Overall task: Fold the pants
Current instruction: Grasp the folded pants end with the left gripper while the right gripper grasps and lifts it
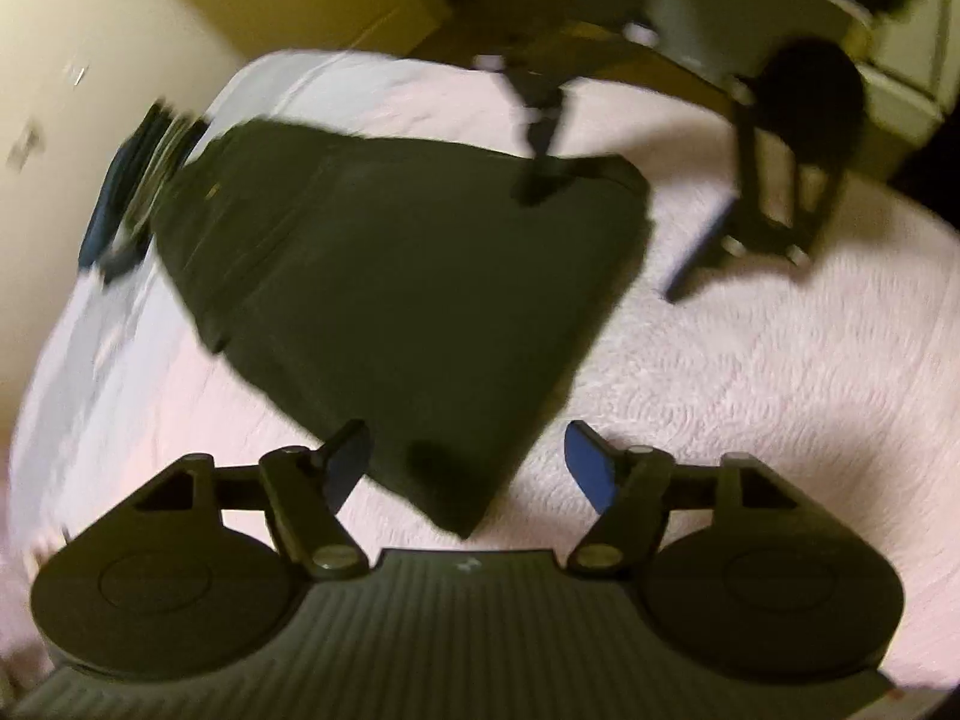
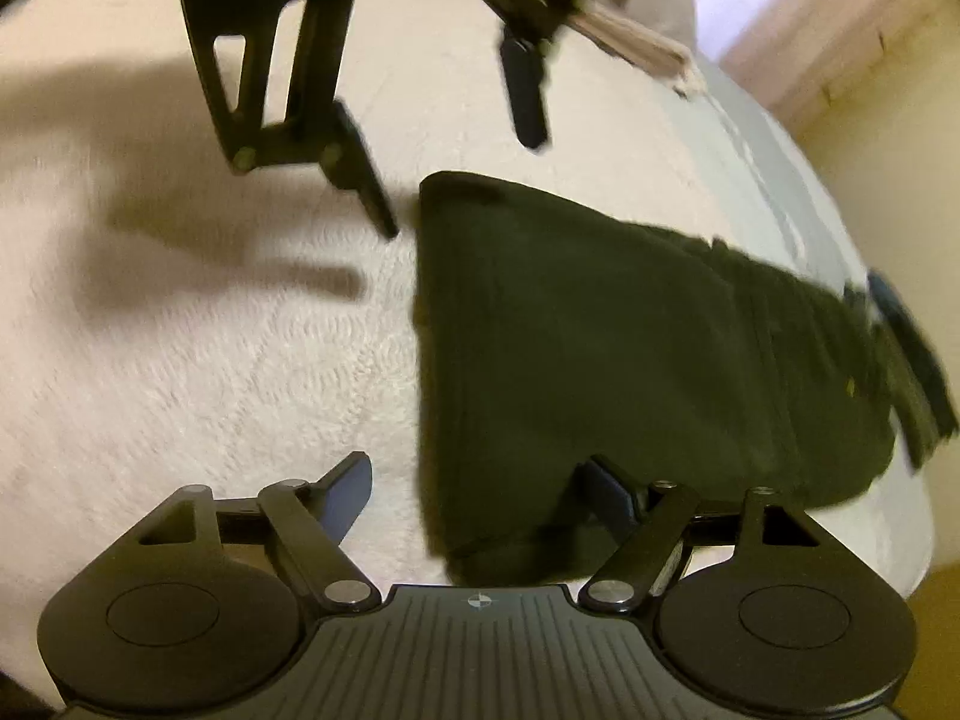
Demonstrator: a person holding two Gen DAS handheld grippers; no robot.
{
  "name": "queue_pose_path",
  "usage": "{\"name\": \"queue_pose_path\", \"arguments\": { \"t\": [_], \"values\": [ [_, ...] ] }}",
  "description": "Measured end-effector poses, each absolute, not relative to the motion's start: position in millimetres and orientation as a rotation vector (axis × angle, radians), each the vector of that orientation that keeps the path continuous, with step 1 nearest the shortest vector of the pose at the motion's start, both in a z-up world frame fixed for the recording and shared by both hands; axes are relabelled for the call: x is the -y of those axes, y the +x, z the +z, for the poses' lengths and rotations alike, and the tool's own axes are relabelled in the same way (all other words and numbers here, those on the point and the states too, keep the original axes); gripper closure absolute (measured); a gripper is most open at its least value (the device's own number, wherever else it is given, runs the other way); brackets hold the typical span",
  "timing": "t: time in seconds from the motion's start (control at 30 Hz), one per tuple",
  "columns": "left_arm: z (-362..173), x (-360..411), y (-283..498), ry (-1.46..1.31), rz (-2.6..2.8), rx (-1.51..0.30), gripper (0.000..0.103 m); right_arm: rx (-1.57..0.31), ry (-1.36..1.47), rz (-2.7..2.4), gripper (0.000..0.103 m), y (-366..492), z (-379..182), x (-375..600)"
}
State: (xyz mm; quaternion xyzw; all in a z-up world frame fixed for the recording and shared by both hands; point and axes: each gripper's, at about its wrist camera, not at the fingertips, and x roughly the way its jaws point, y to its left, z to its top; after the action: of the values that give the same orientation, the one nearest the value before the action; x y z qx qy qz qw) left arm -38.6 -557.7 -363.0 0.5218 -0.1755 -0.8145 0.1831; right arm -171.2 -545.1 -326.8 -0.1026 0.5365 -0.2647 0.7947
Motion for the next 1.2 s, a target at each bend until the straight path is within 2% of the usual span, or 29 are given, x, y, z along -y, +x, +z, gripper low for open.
{"name": "queue_pose_path", "arguments": {
  "t": [0.03,0.07,0.2,0.33,0.43,0.53,0.8,1.07,1.2],
  "values": [
    [-370,557,-42,1.478,-2.287,0.556,0.035,-1.152,-0.244,-0.570,0.033,-171,-329,547],
    [-377,557,-45,1.485,-2.273,0.623,0.035,-1.148,-0.261,-0.581,0.057,-173,-328,549],
    [-389,569,-53,1.492,-2.225,0.804,0.037,-1.101,-0.160,-0.590,0.078,-183,-307,565],
    [-385,579,-56,1.547,-2.222,0.905,0.066,-1.047,-0.082,-0.612,0.082,-191,-279,580],
    [-369,587,-57,1.580,-2.233,0.868,0.077,-1.043,-0.080,-0.597,0.084,-194,-265,583],
    [-348,593,-57,1.590,-2.249,0.794,0.081,-1.028,-0.071,-0.570,0.085,-203,-242,574],
    [-284,569,-65,1.609,-2.279,0.595,0.082,-0.999,-0.005,-0.514,0.086,-222,-181,549],
    [-237,522,-75,1.691,-2.351,0.273,0.082,-1.023,0.131,-0.333,0.086,-246,-128,503],
    [-202,561,-88,1.695,-2.370,0.097,0.082,-1.005,0.164,-0.306,0.086,-257,-96,527]
  ]
}}
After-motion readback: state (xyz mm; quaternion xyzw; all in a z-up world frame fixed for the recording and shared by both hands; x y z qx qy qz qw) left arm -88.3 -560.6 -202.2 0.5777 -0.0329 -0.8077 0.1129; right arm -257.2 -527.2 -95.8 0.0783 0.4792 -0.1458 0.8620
